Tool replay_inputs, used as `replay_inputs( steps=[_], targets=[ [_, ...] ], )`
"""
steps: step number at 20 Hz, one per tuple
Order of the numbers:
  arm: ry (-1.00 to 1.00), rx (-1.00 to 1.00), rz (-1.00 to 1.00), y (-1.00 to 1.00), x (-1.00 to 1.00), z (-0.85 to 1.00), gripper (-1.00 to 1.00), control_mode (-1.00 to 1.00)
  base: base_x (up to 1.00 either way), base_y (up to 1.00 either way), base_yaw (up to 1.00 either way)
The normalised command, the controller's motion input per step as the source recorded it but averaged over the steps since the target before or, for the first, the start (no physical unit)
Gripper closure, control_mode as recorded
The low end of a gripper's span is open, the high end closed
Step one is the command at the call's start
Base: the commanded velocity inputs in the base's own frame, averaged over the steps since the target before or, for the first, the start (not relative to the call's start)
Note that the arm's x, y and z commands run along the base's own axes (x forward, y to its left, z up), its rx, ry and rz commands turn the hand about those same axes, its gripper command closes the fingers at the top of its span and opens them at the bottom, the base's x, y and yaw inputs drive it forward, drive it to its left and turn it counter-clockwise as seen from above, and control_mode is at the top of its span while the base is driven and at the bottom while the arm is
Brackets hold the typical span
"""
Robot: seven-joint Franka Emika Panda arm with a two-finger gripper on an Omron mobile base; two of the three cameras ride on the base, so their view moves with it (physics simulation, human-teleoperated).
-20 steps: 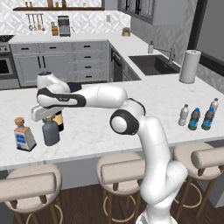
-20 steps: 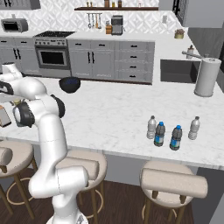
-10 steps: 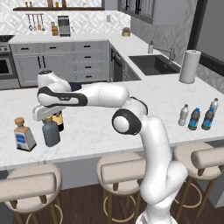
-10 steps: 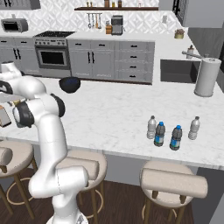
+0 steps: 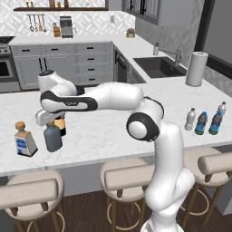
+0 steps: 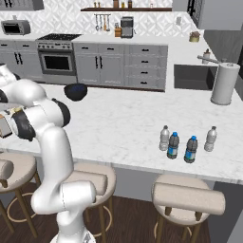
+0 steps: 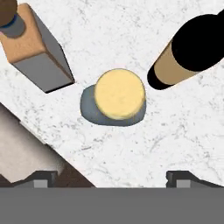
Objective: Move the plastic bottles in the middle to the plastics group, and the glass bottles in the middle to the glass group.
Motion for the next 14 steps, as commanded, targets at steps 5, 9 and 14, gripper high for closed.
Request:
replay_inputs(
  steps=[5,9,14],
  targets=[
    [-0.19,0.04,0.0,-0.62,-0.94,0.26,-1.0,-1.0,0.0,0.0,0.0],
    [-0.09,0.01,-0.02,-0.97,-0.67,0.16,-1.0,-1.0,0.0,0.0,0.0],
    [0.0,0.05,-0.03,-0.92,-0.16,0.03,-1.0,-1.0,0.0,0.0,0.0]
  ],
)
